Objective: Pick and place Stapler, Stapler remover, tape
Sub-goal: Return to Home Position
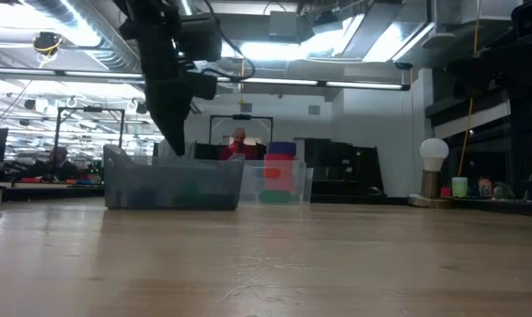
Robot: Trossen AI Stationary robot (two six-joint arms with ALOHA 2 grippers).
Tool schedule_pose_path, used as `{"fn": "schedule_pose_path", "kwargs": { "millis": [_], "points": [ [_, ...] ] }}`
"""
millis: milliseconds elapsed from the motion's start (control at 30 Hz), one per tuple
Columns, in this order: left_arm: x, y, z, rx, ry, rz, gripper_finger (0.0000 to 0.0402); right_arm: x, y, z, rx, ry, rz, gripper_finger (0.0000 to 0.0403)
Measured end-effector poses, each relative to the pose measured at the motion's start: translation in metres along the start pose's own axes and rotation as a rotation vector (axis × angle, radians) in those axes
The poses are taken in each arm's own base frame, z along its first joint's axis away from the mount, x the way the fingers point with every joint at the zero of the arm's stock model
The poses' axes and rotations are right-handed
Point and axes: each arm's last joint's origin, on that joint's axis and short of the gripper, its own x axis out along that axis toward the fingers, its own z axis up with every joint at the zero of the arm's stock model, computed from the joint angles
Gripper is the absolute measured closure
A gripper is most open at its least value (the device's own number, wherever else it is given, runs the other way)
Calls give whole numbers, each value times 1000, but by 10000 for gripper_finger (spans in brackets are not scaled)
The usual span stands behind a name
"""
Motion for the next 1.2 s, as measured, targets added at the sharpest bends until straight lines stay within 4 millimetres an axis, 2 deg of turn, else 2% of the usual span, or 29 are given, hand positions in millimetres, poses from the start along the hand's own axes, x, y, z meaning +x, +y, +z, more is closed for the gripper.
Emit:
{"fn": "schedule_pose_path", "kwargs": {
  "millis": [167, 333, 433, 567, 667, 833, 1067, 1200],
  "points": [
    [0, 1, 0, -15, -7, 14, 297, 0, 0, 0, 0, 0, 0, 178],
    [-1, 8, 8, 1, -92, 11, 284, 0, 0, 0, 0, 0, 0, 178],
    [-7, 13, 14, 85, -204, -51, 276, 0, 0, 0, 0, 0, 0, 178],
    [-16, 21, 10, 76, -419, -104, 276, 0, 0, 0, 0, 0, 0, 178],
    [-25, 26, -3, 73, -579, -96, 284, 0, 0, 0, 0, 0, 0, 178],
    [-38, 33, -39, 45, -775, -103, 300, 0, 0, 0, 0, 0, 0, 178],
    [-45, 34, -92, -54, -974, -221, 321, 0, 0, 0, 0, 0, 0, 178],
    [-45, 29, -118, -103, -1032, -254, 335, 0, 0, 0, 0, 0, 0, 178]
  ]
}}
